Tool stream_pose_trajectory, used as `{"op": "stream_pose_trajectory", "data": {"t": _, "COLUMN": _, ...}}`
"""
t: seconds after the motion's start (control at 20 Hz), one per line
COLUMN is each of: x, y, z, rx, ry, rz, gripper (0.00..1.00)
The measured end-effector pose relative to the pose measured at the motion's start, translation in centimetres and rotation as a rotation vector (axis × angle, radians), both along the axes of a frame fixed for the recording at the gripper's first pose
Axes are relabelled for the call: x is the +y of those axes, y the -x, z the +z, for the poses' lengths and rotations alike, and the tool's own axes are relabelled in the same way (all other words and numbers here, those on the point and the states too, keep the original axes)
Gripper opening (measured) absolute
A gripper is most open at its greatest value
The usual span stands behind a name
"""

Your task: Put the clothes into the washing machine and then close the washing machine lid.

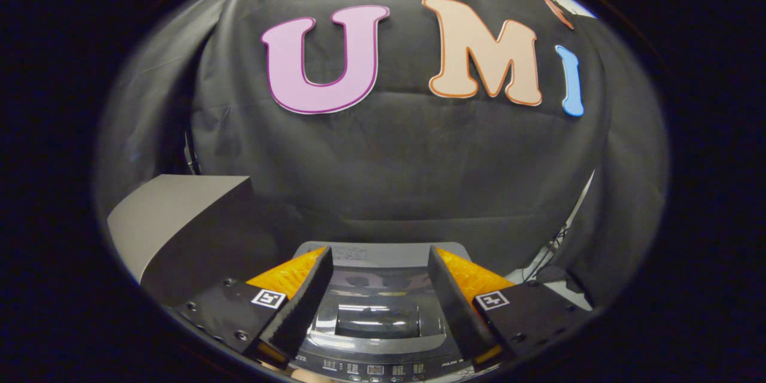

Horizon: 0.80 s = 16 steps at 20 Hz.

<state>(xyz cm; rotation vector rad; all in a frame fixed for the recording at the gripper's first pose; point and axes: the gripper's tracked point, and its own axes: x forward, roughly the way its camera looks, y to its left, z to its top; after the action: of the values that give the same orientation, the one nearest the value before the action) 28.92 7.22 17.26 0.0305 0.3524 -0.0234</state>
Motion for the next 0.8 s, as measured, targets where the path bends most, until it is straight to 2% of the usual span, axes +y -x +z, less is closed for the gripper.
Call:
{"op": "stream_pose_trajectory", "data": {"t": 0.25, "x": -2.2, "y": 2.0, "z": 0.5, "rx": -0.088, "ry": -0.028, "rz": -0.005, "gripper": 0.99}}
{"op": "stream_pose_trajectory", "data": {"t": 0.45, "x": -4.5, "y": 4.2, "z": 0.6, "rx": -0.214, "ry": -0.022, "rz": -0.010, "gripper": 0.98}}
{"op": "stream_pose_trajectory", "data": {"t": 0.8, "x": -7.3, "y": 9.8, "z": -3.6, "rx": -0.360, "ry": -0.004, "rz": -0.004, "gripper": 0.98}}
